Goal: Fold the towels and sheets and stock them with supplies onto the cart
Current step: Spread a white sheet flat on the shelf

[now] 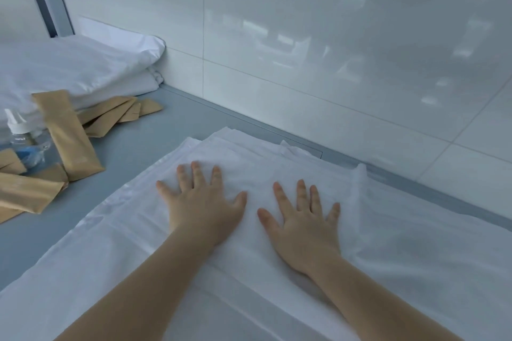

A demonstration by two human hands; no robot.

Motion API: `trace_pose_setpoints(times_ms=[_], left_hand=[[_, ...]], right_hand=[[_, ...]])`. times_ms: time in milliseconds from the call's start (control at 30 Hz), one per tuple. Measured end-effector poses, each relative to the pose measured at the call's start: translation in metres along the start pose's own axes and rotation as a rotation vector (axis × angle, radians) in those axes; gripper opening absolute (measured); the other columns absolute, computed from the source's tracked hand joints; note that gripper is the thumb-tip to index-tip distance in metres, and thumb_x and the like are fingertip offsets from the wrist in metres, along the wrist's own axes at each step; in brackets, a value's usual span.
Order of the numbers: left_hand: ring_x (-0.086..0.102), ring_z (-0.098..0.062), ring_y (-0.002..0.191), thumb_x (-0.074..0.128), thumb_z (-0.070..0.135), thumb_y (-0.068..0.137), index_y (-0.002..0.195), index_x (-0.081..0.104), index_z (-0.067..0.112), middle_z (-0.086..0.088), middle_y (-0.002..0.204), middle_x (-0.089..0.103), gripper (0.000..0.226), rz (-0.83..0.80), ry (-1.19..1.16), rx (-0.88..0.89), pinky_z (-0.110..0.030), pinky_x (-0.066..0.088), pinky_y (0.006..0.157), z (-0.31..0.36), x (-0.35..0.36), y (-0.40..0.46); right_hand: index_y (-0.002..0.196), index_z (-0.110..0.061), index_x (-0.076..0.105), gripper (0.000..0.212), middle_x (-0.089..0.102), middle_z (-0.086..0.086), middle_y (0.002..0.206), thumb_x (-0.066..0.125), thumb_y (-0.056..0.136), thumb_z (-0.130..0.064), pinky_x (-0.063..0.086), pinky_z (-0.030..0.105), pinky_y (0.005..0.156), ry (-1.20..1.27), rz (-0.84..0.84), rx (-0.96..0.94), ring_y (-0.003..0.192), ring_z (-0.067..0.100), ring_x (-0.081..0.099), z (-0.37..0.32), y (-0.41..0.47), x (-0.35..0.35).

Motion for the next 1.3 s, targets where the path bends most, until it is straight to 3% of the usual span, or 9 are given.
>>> trace_pose_setpoints(times_ms=[100, 200, 300, 433, 567, 733, 933, 1067, 1300], left_hand=[[0.010, -0.023, 0.148, 0.015, 0.063, 0.084, 0.144, 0.035, 0.034, 0.001, 0.158, 0.023, 0.070, 0.108, -0.053, -0.001, -0.057, 0.007, 0.114, -0.004, -0.007, -0.010], [0.011, -0.022, 0.148, 0.015, 0.061, 0.084, 0.144, 0.035, 0.034, 0.002, 0.158, 0.025, 0.069, 0.111, -0.054, 0.006, -0.056, 0.006, 0.113, -0.003, -0.007, -0.013], [0.010, -0.023, 0.148, 0.014, 0.061, 0.084, 0.146, 0.030, 0.033, 0.001, 0.159, 0.022, 0.070, 0.097, -0.042, 0.012, -0.058, 0.005, 0.113, -0.003, -0.004, -0.012], [0.009, -0.023, 0.148, 0.015, 0.061, 0.084, 0.147, 0.028, 0.033, 0.001, 0.159, 0.020, 0.071, 0.093, -0.033, 0.014, -0.059, 0.004, 0.113, -0.001, -0.004, -0.012], [0.010, -0.021, 0.148, 0.013, 0.059, 0.083, 0.147, 0.031, 0.034, 0.002, 0.159, 0.022, 0.071, 0.107, -0.042, 0.013, -0.058, 0.005, 0.113, -0.002, -0.006, -0.015], [0.011, -0.021, 0.148, 0.013, 0.057, 0.083, 0.146, 0.033, 0.034, 0.001, 0.159, 0.023, 0.070, 0.114, -0.047, 0.007, -0.057, 0.006, 0.114, -0.003, -0.008, -0.016], [0.011, -0.021, 0.148, 0.017, 0.057, 0.085, 0.146, 0.034, 0.034, 0.001, 0.159, 0.023, 0.067, 0.109, -0.059, 0.004, -0.056, 0.005, 0.114, -0.002, -0.010, -0.017], [0.011, -0.021, 0.148, 0.019, 0.056, 0.086, 0.144, 0.036, 0.033, 0.001, 0.158, 0.024, 0.065, 0.110, -0.057, 0.008, -0.056, 0.005, 0.113, -0.002, -0.011, -0.018], [0.014, -0.020, 0.147, 0.021, 0.054, 0.086, 0.138, 0.045, 0.032, 0.001, 0.156, 0.030, 0.062, 0.131, -0.092, 0.004, -0.053, 0.005, 0.114, -0.002, -0.013, -0.020]], right_hand=[[0.149, -0.046, 0.007, 0.065, 0.007, -0.003, 0.160, 0.014, 0.089, -0.069, -0.001, 0.059, 0.112, 0.044, 0.082, -0.005, 0.146, 0.021, 0.004, 0.005, 0.024, -0.012], [0.148, -0.031, 0.030, 0.049, 0.032, 0.003, 0.151, 0.035, 0.100, -0.040, 0.027, 0.042, 0.110, 0.091, 0.256, -0.031, 0.135, 0.027, 0.029, 0.029, 0.079, -0.037], [0.141, -0.025, 0.043, 0.042, 0.043, 0.009, 0.140, 0.044, 0.099, -0.028, 0.036, 0.039, 0.103, 0.099, 0.207, -0.056, 0.127, 0.031, 0.039, 0.051, 0.122, -0.048], [0.132, -0.026, 0.052, 0.038, 0.053, 0.010, 0.130, 0.054, 0.095, -0.037, 0.038, 0.043, 0.103, 0.047, 0.117, 0.027, 0.122, 0.031, 0.046, 0.068, 0.150, -0.057], [0.106, -0.013, 0.059, 0.019, 0.059, 0.008, 0.101, 0.059, 0.094, -0.027, 0.040, 0.029, 0.080, 0.162, 0.009, -0.026, 0.092, 0.024, 0.052, 0.070, 0.161, -0.060], [0.084, -0.016, 0.047, 0.014, 0.052, 0.009, 0.085, 0.056, 0.095, -0.013, 0.035, 0.031, 0.069, 0.144, 0.208, -0.089, 0.082, 0.024, 0.048, 0.061, 0.171, -0.070], [0.097, -0.014, 0.058, 0.018, 0.052, 0.005, 0.092, 0.068, 0.087, -0.026, 0.038, 0.032, 0.074, 0.143, 0.268, -0.121, 0.090, 0.026, 0.051, 0.060, 0.162, -0.060], [0.092, -0.017, 0.057, 0.026, 0.054, -0.005, 0.080, 0.068, 0.085, -0.040, 0.037, 0.030, 0.070, 0.336, 0.093, -0.138, 0.079, 0.018, 0.051, 0.052, 0.152, -0.057], [0.091, -0.007, 0.060, 0.029, 0.056, 0.004, 0.085, 0.062, 0.091, -0.036, 0.034, 0.031, 0.064, 0.228, -0.071, -0.187, 0.079, 0.022, 0.050, 0.040, 0.145, -0.077]])
Point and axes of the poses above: each hand's wrist, its own y-axis towards the middle knuckle, its own x-axis out of the palm, z = x × y, the point moved 2 cm from there along y, towards the middle knuckle
